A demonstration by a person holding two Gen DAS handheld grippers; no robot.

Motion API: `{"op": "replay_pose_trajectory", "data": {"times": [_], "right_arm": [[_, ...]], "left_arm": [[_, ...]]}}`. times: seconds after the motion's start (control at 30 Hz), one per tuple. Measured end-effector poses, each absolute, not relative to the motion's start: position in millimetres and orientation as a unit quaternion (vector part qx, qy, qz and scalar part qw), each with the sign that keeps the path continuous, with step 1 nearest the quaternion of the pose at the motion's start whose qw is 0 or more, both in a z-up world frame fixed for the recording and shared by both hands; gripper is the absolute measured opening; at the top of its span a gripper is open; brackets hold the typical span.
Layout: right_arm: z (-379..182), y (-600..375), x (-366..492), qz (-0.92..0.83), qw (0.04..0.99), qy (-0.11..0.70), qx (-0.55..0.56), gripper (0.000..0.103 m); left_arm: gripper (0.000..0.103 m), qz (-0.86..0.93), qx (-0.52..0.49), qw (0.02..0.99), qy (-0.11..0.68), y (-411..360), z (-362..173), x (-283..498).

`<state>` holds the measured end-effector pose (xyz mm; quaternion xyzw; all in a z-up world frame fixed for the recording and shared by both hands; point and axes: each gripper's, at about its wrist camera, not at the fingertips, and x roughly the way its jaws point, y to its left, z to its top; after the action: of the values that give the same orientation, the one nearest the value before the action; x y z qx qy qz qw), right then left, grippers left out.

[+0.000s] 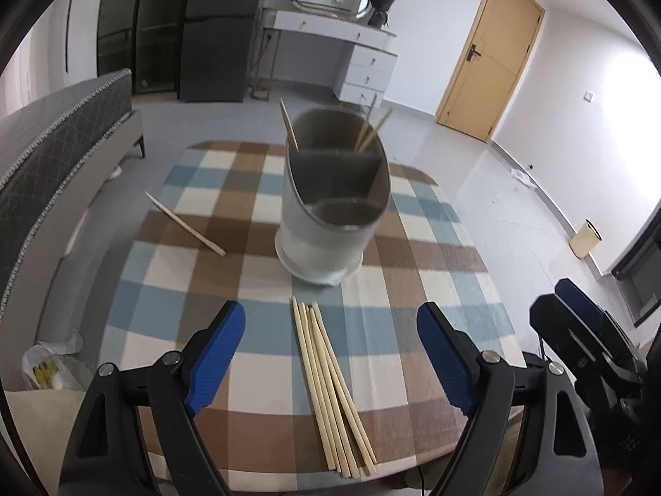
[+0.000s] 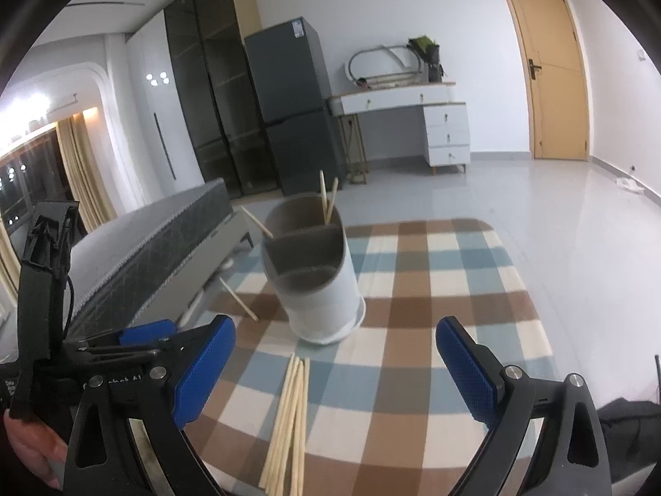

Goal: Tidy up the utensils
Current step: 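Withdraw both open grippers up from the holder toward the stick pile, then lower the right gripper to grasp a stick while the left gripper grasps another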

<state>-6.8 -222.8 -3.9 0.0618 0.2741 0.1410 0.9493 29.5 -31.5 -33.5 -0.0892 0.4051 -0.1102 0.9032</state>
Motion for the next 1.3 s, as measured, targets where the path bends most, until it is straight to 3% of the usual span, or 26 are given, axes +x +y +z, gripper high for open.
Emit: {"op": "replay_pose_trajectory", "data": {"times": [0.53,0.83,1.2,1.3], "right_arm": [[-51,-209,30,0.109,0.913,0.39,0.052,0.098],[-89,-183,57,0.135,0.874,0.465,0.033,0.084],[-132,-132,99,0.161,0.839,0.517,-0.051,0.039],[-137,-124,104,0.163,0.838,0.517,-0.066,0.033]], "left_arm": [[0.082,-0.043,-0.138,0.855,0.497,-2,-86,54],[0.082,0.039,-0.183,0.826,0.532,30,-105,68],[0.082,0.065,-0.225,0.795,0.56,52,-123,81],[0.082,0.065,-0.23,0.788,0.567,53,-126,84]]}}
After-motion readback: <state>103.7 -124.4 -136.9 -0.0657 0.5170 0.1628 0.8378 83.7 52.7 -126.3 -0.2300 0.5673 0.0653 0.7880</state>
